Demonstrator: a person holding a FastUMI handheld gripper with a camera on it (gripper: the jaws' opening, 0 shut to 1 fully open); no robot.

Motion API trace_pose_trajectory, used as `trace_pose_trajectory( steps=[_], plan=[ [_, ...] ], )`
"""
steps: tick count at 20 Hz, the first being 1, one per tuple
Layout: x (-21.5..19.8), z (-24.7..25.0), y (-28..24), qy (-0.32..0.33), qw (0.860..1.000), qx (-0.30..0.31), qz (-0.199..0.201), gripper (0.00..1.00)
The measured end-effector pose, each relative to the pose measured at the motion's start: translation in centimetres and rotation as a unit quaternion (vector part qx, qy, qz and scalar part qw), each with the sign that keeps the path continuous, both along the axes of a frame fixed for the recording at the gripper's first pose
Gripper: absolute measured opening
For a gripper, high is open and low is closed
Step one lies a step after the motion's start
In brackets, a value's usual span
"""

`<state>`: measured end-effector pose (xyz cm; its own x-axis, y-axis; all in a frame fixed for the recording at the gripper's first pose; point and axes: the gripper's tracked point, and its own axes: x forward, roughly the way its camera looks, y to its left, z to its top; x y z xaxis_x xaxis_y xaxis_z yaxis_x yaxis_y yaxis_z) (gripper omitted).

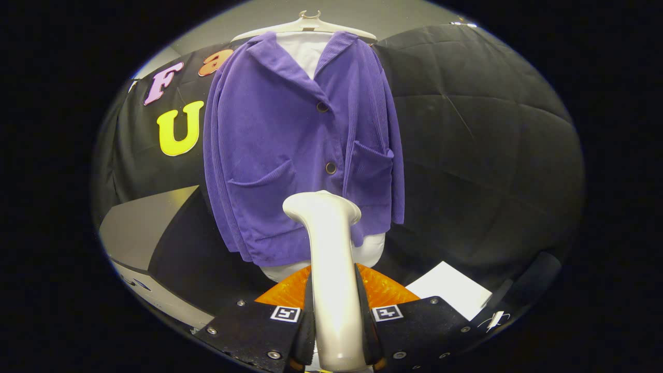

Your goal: Iron the clothes twice with a garment steamer, once on the left side and once on the right side.

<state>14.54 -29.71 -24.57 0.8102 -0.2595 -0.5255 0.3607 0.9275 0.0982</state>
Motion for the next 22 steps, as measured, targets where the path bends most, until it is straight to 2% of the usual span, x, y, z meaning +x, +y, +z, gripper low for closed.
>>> trace_pose_trajectory(
  steps=[5,13,22],
  plan=[
    [-0.3,5.2,-2.9,-0.055,0.998,0.010,0.001,0.36],
    [-0.3,11.8,-8.1,-0.114,0.993,0.004,-0.020,0.36],
    [2.5,17.0,-9.2,-0.166,0.986,-0.013,0.008,0.36]
  ],
)
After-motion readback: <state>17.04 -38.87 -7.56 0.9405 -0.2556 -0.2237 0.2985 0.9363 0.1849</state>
